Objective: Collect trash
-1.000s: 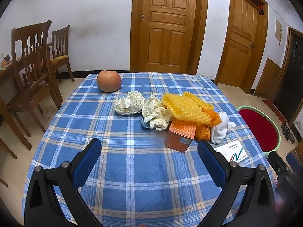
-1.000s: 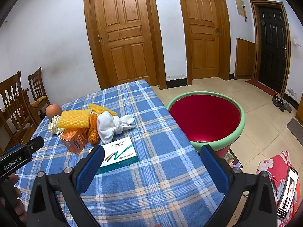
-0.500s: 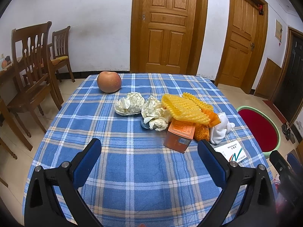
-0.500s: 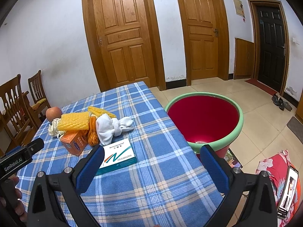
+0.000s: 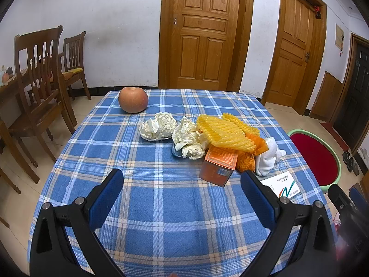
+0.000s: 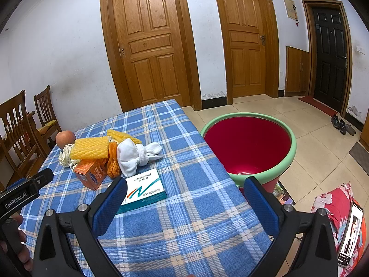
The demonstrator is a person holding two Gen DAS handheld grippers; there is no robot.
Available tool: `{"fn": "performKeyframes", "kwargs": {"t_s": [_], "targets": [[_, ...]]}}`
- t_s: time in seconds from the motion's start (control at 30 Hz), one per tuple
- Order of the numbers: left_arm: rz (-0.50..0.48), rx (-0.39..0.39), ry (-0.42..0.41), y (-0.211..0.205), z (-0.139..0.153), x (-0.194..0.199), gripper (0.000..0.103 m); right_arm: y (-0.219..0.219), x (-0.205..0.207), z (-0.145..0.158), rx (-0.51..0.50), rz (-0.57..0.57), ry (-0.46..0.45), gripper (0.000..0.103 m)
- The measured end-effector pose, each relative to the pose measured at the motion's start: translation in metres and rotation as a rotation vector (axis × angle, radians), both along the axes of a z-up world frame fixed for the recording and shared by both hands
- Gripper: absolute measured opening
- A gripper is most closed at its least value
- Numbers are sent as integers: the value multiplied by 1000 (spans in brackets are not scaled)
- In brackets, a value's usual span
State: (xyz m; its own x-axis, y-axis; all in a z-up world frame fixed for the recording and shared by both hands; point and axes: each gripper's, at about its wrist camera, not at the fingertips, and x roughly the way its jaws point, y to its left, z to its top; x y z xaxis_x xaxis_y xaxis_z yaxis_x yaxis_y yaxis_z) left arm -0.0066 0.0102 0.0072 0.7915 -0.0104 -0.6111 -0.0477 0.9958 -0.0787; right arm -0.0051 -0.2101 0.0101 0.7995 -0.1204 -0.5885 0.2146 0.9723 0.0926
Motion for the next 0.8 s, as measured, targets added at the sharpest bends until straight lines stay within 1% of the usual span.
{"fn": "performKeyframes", "kwargs": {"t_s": [0.8], "targets": [[-3, 5, 0, 0, 5, 0, 101, 0, -1, 2, 1, 5, 2, 103]]}}
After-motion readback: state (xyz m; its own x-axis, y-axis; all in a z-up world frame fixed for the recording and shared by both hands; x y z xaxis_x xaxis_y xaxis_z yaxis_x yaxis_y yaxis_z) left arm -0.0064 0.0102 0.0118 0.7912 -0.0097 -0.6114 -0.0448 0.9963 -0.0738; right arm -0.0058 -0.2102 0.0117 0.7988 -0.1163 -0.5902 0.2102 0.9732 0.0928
